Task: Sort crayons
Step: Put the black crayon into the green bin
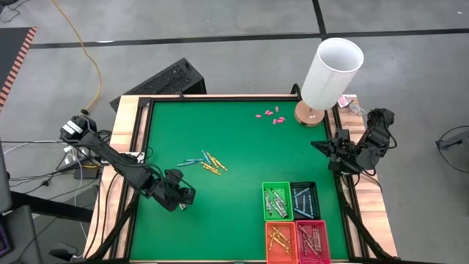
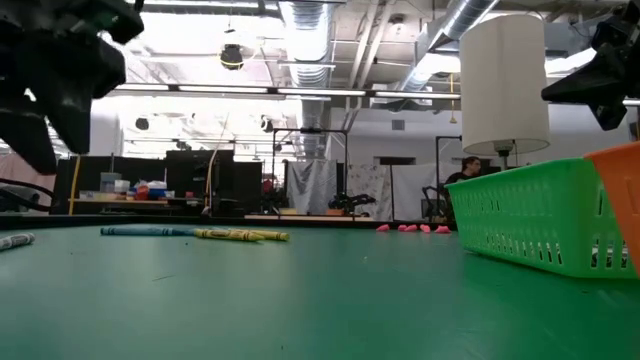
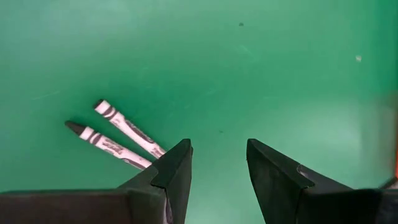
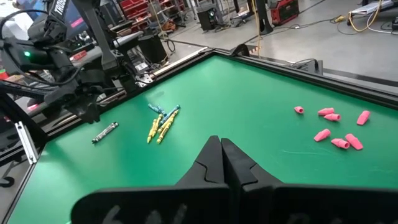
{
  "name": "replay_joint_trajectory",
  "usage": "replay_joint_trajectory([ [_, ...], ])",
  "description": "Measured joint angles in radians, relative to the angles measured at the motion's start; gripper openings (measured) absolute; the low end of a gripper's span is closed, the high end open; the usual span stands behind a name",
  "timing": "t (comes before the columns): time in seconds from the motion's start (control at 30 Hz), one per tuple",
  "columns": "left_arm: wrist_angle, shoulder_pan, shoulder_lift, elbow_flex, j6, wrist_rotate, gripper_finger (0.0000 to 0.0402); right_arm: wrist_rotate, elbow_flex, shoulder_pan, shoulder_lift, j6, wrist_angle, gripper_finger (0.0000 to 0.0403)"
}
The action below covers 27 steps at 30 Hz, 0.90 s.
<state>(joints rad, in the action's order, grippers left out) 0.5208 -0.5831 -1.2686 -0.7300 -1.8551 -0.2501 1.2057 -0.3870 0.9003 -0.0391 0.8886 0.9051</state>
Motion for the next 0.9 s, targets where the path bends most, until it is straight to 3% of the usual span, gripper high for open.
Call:
replay_joint_trajectory([
  [0.3,-0.004,0.000,-0.157,-0.002,-0.117,0.132,0.0141,-0.003,0.000,0.000,0.000,-0.002,0.000,0.0000],
  [0.53,0.054,0.004,-0.207,-0.048,-0.134,0.062,0.0141,-0.004,0.000,0.000,0.000,-0.002,0.000,0.0000],
  [0.73,0.092,0.005,-0.206,-0.051,-0.182,0.110,0.0141,-0.005,0.000,0.000,0.000,-0.002,0.000,0.0000],
  [0.9,0.109,0.005,-0.206,-0.051,-0.202,0.089,0.0141,-0.005,0.000,0.000,0.000,-0.003,0.000,0.0000],
])
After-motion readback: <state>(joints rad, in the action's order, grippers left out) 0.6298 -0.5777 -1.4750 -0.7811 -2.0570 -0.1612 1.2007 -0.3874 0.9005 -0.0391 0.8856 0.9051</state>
